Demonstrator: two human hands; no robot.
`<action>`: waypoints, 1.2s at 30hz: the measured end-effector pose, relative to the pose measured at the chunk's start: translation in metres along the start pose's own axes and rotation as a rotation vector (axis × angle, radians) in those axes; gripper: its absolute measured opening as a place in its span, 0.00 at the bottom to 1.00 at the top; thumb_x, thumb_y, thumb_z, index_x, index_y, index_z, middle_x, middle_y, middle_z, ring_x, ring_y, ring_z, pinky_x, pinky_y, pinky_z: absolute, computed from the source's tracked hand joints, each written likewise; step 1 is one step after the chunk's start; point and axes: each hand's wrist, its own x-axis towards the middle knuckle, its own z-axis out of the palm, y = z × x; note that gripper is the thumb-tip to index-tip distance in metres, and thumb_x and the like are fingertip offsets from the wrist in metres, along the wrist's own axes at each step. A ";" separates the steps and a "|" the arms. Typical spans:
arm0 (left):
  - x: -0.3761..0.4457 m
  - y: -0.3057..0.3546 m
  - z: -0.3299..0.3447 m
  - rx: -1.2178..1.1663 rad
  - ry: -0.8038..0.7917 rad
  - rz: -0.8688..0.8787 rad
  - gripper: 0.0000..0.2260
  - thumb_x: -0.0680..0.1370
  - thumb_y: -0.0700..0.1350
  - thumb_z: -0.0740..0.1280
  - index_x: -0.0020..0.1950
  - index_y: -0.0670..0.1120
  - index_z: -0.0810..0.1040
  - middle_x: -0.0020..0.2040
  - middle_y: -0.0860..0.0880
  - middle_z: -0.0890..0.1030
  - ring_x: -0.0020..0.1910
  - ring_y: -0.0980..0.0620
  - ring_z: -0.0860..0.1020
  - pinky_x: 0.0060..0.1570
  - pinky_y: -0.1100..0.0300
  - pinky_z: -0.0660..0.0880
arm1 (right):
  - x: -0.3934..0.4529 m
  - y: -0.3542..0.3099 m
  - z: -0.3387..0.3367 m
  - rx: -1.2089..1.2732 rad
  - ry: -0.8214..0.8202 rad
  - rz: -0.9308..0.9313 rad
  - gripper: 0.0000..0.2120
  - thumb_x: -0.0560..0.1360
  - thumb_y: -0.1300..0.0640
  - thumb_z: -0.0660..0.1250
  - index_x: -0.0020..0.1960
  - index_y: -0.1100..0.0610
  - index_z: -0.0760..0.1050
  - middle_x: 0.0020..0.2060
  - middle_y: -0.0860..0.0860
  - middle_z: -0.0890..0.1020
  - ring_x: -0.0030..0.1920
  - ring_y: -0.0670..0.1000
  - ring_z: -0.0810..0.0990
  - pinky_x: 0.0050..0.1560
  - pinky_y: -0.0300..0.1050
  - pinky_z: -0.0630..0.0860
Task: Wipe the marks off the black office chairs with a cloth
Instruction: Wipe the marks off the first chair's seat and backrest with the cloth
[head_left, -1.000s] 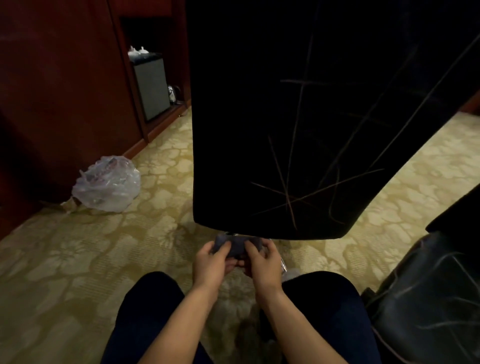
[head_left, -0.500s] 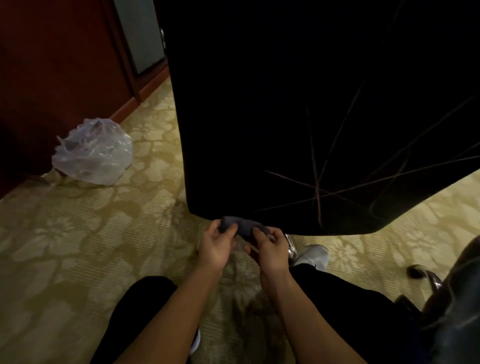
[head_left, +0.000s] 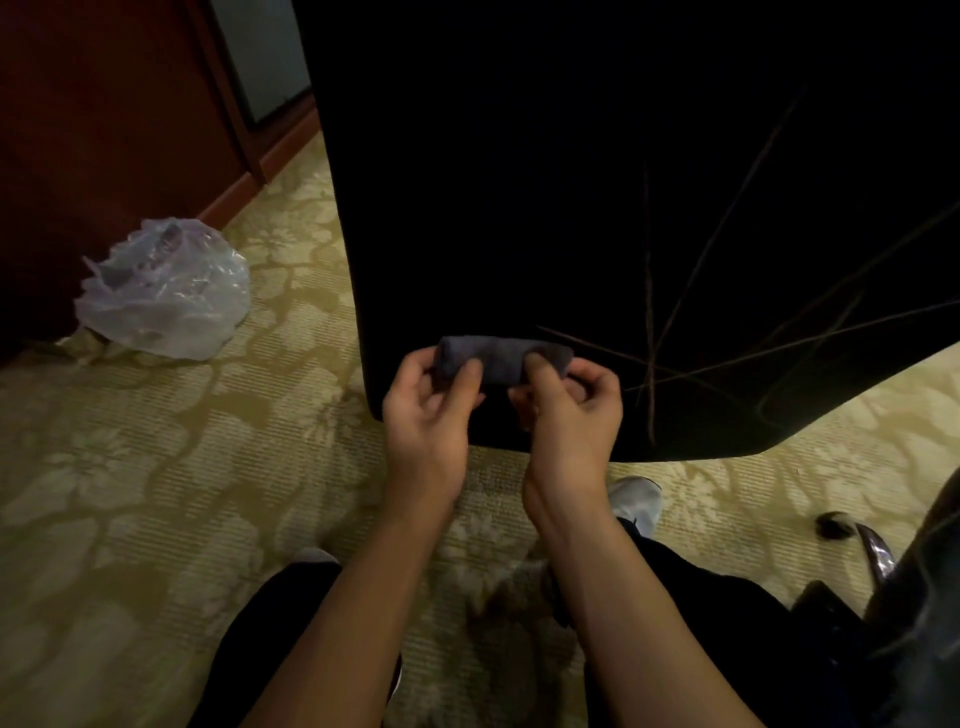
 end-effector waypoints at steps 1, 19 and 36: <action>0.001 0.003 -0.001 0.010 -0.015 0.003 0.07 0.80 0.35 0.65 0.57 0.44 0.75 0.53 0.46 0.82 0.52 0.54 0.83 0.50 0.62 0.79 | -0.001 -0.003 0.000 0.007 -0.009 -0.013 0.10 0.76 0.65 0.69 0.52 0.59 0.69 0.31 0.50 0.78 0.32 0.46 0.79 0.38 0.38 0.77; -0.002 -0.063 -0.012 0.141 0.137 -0.468 0.04 0.79 0.31 0.65 0.50 0.39 0.74 0.46 0.40 0.79 0.40 0.50 0.80 0.35 0.66 0.80 | 0.013 0.061 -0.029 -0.074 0.132 0.512 0.09 0.79 0.66 0.63 0.44 0.59 0.65 0.33 0.60 0.76 0.27 0.53 0.76 0.29 0.42 0.76; -0.014 -0.053 0.018 0.184 0.085 -0.219 0.05 0.79 0.35 0.66 0.52 0.44 0.75 0.49 0.43 0.84 0.44 0.55 0.83 0.45 0.59 0.79 | 0.019 0.022 -0.045 -0.465 0.047 0.164 0.09 0.75 0.53 0.68 0.45 0.51 0.68 0.36 0.52 0.78 0.38 0.54 0.81 0.45 0.58 0.81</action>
